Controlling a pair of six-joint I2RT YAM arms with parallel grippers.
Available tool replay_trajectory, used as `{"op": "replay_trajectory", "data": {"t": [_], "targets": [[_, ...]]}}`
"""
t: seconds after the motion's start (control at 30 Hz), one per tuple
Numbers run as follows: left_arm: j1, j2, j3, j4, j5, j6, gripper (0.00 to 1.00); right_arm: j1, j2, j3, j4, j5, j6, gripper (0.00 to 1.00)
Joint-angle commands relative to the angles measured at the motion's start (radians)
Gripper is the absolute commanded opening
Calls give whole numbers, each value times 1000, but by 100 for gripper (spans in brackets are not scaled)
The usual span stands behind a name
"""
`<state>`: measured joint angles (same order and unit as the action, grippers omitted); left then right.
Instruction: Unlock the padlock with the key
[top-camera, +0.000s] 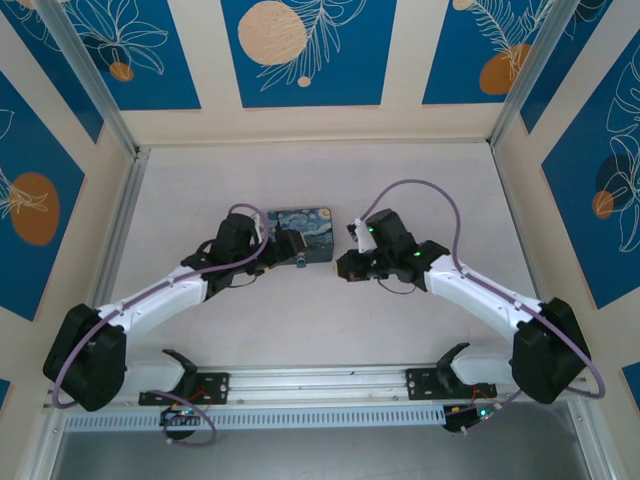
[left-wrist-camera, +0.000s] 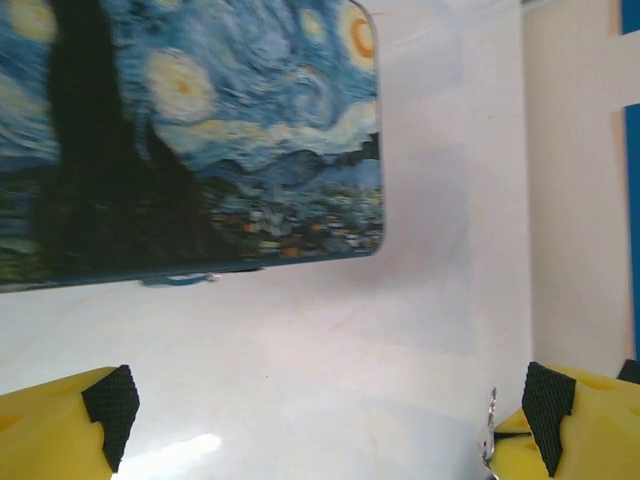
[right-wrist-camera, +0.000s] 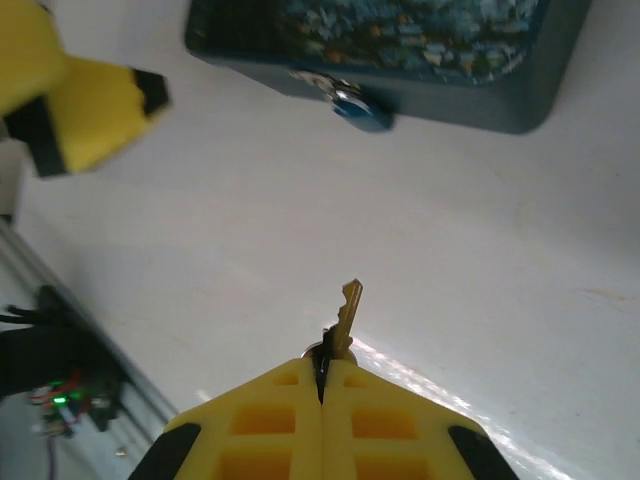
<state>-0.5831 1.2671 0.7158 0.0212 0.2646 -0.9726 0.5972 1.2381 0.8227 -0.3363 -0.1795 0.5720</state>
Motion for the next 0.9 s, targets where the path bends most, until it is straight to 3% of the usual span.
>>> {"op": "replay_trajectory", "data": {"t": [0.0, 0.13, 0.3, 0.87], "targets": [[-39, 3, 7, 111, 40, -102, 98, -80, -44, -44, 112, -234, 74, 0], [-69, 34, 33, 166, 55, -132, 90, -141, -71, -76, 216, -358, 126, 0], [-73, 78, 81, 151, 84, -136, 77, -167, -74, -73, 214, -455, 58, 0], [-146, 174, 167, 189, 92, -178, 70, -176, -42, -105, 259, -490, 56, 0]]}}
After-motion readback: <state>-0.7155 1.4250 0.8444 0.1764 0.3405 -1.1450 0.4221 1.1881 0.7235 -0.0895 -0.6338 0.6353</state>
